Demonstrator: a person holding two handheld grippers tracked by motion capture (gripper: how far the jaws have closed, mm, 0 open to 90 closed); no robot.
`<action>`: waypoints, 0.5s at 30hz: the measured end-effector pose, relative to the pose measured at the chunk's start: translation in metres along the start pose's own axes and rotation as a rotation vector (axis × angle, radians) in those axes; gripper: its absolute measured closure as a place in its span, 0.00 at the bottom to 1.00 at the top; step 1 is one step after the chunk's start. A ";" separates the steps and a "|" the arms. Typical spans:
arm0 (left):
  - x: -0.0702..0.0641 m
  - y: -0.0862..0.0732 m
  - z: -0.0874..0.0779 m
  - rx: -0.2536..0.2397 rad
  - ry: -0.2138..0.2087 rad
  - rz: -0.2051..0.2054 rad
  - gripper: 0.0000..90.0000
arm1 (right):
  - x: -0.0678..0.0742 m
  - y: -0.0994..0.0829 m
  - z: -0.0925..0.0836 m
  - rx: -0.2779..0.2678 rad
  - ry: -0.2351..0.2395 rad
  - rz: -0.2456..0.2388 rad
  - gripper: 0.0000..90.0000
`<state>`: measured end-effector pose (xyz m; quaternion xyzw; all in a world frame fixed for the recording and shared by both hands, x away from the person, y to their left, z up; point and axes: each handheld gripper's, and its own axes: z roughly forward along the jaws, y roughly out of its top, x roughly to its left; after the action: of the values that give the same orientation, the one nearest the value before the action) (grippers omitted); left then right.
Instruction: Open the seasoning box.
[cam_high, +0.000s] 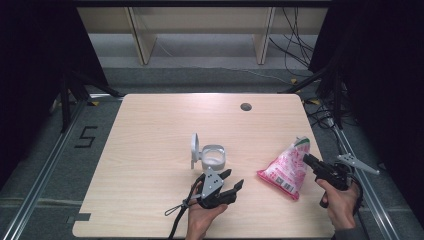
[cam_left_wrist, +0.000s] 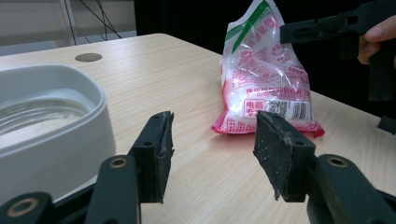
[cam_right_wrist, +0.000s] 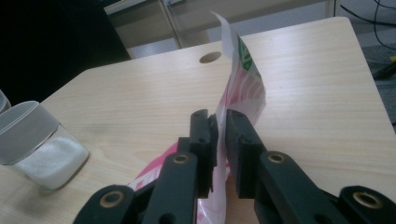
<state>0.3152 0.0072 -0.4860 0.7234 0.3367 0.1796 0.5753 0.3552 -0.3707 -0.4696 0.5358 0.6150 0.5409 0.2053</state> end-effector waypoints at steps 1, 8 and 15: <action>0.001 -0.001 -0.001 0.000 0.001 0.000 0.51 | -0.001 -0.002 -0.001 -0.007 0.014 0.012 0.90; 0.007 -0.006 -0.007 -0.006 0.018 -0.009 0.50 | -0.004 -0.002 -0.010 -0.007 -0.020 0.030 0.83; 0.011 -0.008 -0.015 0.000 0.030 -0.016 0.49 | 0.002 -0.004 -0.018 -0.013 -0.032 0.035 0.77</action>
<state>0.3111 0.0258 -0.4907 0.7180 0.3512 0.1859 0.5715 0.3380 -0.3758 -0.4664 0.5536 0.5985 0.5400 0.2090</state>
